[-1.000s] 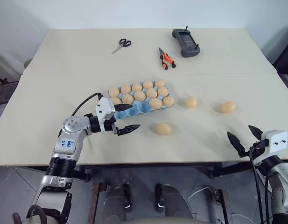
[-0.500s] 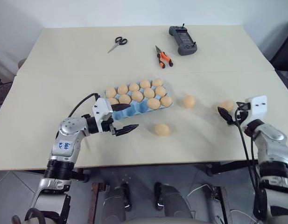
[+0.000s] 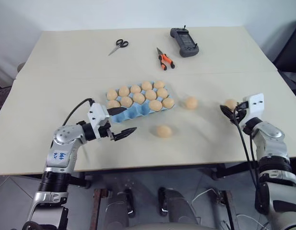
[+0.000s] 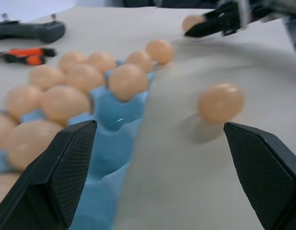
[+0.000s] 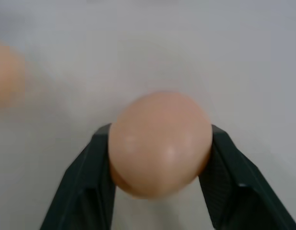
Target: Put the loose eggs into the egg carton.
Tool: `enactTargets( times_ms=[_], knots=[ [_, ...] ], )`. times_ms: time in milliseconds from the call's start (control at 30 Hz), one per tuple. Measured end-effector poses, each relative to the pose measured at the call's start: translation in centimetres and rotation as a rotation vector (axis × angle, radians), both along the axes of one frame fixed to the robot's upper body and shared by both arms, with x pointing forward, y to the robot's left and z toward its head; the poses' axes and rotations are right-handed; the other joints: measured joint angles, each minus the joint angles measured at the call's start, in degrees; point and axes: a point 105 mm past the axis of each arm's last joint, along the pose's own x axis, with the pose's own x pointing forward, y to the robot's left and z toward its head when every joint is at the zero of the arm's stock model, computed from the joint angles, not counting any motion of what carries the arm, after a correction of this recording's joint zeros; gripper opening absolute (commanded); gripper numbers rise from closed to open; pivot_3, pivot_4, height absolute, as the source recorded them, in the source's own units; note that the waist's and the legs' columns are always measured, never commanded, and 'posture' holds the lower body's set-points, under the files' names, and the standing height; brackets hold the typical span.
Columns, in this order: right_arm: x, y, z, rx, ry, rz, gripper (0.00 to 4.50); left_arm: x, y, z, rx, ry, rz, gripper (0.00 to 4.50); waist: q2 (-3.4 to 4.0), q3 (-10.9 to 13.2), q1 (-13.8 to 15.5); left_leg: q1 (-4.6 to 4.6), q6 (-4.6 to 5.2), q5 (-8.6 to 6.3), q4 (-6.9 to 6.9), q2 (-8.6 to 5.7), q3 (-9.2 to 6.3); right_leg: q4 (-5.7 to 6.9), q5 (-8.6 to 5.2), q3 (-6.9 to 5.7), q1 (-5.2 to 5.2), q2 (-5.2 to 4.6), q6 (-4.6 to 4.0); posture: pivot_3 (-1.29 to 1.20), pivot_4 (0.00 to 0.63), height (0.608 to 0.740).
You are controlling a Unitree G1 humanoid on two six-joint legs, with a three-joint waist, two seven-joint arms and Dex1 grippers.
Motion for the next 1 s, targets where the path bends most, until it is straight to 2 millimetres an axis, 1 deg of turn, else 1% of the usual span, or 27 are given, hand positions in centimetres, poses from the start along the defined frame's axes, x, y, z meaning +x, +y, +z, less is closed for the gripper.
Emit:
enactTargets(
  times_ms=[100, 167, 233, 300, 333, 400, 433, 533, 633, 700, 800, 900, 933, 967, 1000],
  knots=[
    [-0.5, 4.9, 2.8, -0.011, -0.063, 0.197, 2.14, -0.3, 1.9, -0.4, -0.002, 0.012, 0.064, 4.5, 0.0, 0.0, -0.47, 0.05, -0.03, 0.01, -0.02, 0.07, -0.01, 0.2, -0.08, 0.13, -0.08, 0.01, -0.14, 0.0, 0.15, 0.74],
    [-1.1, 8.2, 4.1, -0.012, -0.081, 0.312, 2.14, -0.6, 3.1, -0.9, 0.0, 0.029, 0.106, 4.5, 0.0, 0.0, -0.64, 0.05, -0.07, 0.0, -0.04, 0.11, -0.03, 0.29, -0.15, 0.26, -0.1, 0.01, -0.27, 0.0, 0.15, 0.74],
    [-1.5, 11.1, 4.3, -0.016, -0.064, 0.398, 2.14, -1.0, 3.8, -1.2, 0.006, 0.04, 0.127, 4.5, -0.01, -0.01, -0.67, 0.05, -0.11, -0.01, -0.1, 0.15, -0.03, 0.29, -0.19, 0.34, -0.13, 0.0, -0.35, 0.0, 0.15, 0.74],
    [-1.4, 14.3, 4.3, 0.009, -0.038, 0.459, 2.14, -1.3, 4.3, -1.2, 0.007, 0.039, 0.142, 4.5, -0.01, -0.01, -0.76, 0.03, -0.15, 0.0, -0.24, 0.14, 0.02, 0.28, -0.32, 0.43, -0.22, -0.01, -0.65, 0.0, 0.15, 0.74],
    [-1.3, 15.8, 4.4, 0.012, -0.028, 0.484, 2.14, -1.4, 4.4, -1.1, 0.002, 0.039, 0.145, 4.5, -0.01, -0.01, -0.84, 0.03, -0.17, 0.01, -0.29, 0.14, 0.06, 0.28, -0.4, 0.45, -0.25, -0.02, -0.82, 0.0, 0.15, 0.74],
    [-1.4, 19.2, 4.7, -0.003, -0.015, 0.55, 2.14, -1.4, 4.4, -1.1, -0.003, 0.038, 0.148, 4.5, -0.01, -0.01, -0.95, 0.03, -0.22, 0.04, -0.43, 0.14, 0.1, 0.28, -0.4, 0.47, -0.35, -0.02, -0.84, 0.0, 0.15, 0.74],
    [-1.5, 20.3, 4.8, -0.011, -0.014, 0.57, 2.14, -1.5, 4.4, -1.1, -0.003, 0.039, 0.149, 4.5, -0.02, -0.01, -0.92, 0.02, -0.25, 0.06, -0.5, 0.14, 0.11, 0.29, -0.4, 0.46, -0.39, -0.02, -0.83, 0.0, 0.15, 0.74],
    [-1.4, 22.7, 5.0, -0.042, -0.012, 0.594, 2.14, -1.7, 4.4, -1.2, -0.002, 0.041, 0.155, 4.5, -0.11, -0.07, -0.68, -0.17, -0.37, 0.09, -0.58, 0.14, 0.13, 0.4, -0.37, 0.46, -0.71, -0.03, -0.78, 0.0, 0.15, 0.74],
    [-1.2, 24.1, 4.6, -0.067, 0.002, 0.602, 2.14, -1.7, 4.3, -1.0, -0.002, 0.037, 0.159, 4.5, -0.24, -0.15, -0.65, -0.3, -0.44, 0.09, -0.63, 0.15, 0.25, 0.5, -0.39, 0.38, -0.95, -0.04, -0.8, 0.0, 0.15, 0.74],
    [-1.2, 24.5, 3.9, -0.081, 0.023, 0.602, 2.14, -1.7, 4.3, -1.1, -0.002, 0.037, 0.163, 4.5, -0.25, -0.15, -0.7, -0.3, -0.45, 0.09, -0.63, 0.18, 0.29, 0.52, -0.39, 0.34, -0.98, -0.02, -0.8, 0.0, 0.15, 0.74],
    [-1.2, 25.0, 3.5, -0.075, 0.039, 0.607, 2.91, -1.8, 4.4, -1.3, -0.003, 0.046, 0.173, 4.5, -0.25, -0.15, -0.84, -0.29, -0.48, 0.11, -0.59, 0.2, 0.29, 0.6, -0.39, 0.34, -0.99, 0.0, -0.8, 0.0, 0.15, 0.74],
    [-1.5, 25.9, 3.5, -0.059, 0.042, 0.629, 3.94, -1.9, 4.4, -1.3, -0.003, 0.046, 0.175, 4.5, -0.29, -0.17, -1.09, -0.21, -0.54, 0.15, -0.57, 0.21, 0.29, 0.7, -0.39, 0.33, -0.98, 0.04, -0.79, 0.0, 0.15, 0.74],
    [-1.6, 26.2, 3.4, -0.059, 0.043, 0.636, 4.34, -1.9, 4.3, -1.1, -0.002, 0.04, 0.173, 4.5, -0.29, -0.17, -1.09, -0.19, -0.57, 0.17, -0.57, 0.22, 0.29, 0.73, -0.39, 0.34, -0.98, 0.04, -0.79, 0.0, 0.15, 0.74],
    [-1.7, 26.4, 3.3, -0.063, 0.044, 0.64, 4.46, -1.9, 4.2, -1.0, -0.002, 0.034, 0.171, 4.5, -0.3, -0.18, -1.07, -0.18, -0.58, 0.18, -0.57, 0.22, 0.29, 0.75, -0.39, 0.35, -0.98, 0.03, -0.8, 0.0, 0.15, 0.74],
    [-1.8, 26.6, 3.3, -0.067, 0.045, 0.646, 4.46, -1.9, 4.2, -0.9, -0.003, 0.034, 0.172, 4.5, -0.3, -0.18, -1.07, -0.17, -0.59, 0.18, -0.58, 0.23, 0.29, 0.77, -0.4, 0.35, -0.98, 0.03, -0.81, 0.0, 0.15, 0.74]
  ],
)
